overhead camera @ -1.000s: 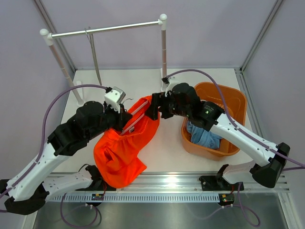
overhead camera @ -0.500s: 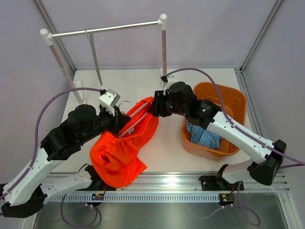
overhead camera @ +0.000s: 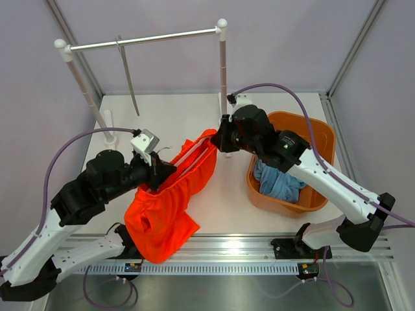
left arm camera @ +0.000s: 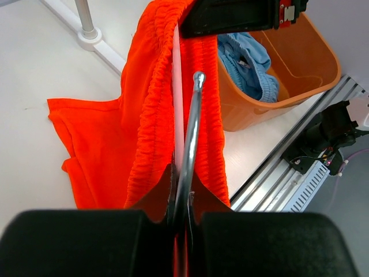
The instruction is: Remove the shorts from the hanger
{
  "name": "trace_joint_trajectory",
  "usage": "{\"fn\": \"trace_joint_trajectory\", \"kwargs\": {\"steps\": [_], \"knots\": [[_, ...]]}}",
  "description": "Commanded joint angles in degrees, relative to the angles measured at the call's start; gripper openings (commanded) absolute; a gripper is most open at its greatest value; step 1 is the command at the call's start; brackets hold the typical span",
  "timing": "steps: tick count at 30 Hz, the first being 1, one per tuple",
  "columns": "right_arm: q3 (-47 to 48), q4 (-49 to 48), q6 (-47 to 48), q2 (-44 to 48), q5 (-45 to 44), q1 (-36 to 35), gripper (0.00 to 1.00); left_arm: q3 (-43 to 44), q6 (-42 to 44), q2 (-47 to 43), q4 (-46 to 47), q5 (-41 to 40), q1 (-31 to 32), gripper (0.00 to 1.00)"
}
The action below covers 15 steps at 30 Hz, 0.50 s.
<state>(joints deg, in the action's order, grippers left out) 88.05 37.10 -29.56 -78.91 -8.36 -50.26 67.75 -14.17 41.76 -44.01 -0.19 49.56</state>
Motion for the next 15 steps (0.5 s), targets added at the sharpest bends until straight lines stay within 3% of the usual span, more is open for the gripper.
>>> {"fn": "trace_joint_trajectory", "kwargs": {"steps": [1,15], "knots": [[3.79,2.62,1.08,-0.19,-9.04,2.18,0.00,0.02,-0.94,-3.87,1.38,3.70,0.27,0.00],[2.47,2.97,1.26,-1.06,-6.24,4.38,0.00,0.63,0.38,-7.48,3.57,5.02,0.27,0.00]]}}
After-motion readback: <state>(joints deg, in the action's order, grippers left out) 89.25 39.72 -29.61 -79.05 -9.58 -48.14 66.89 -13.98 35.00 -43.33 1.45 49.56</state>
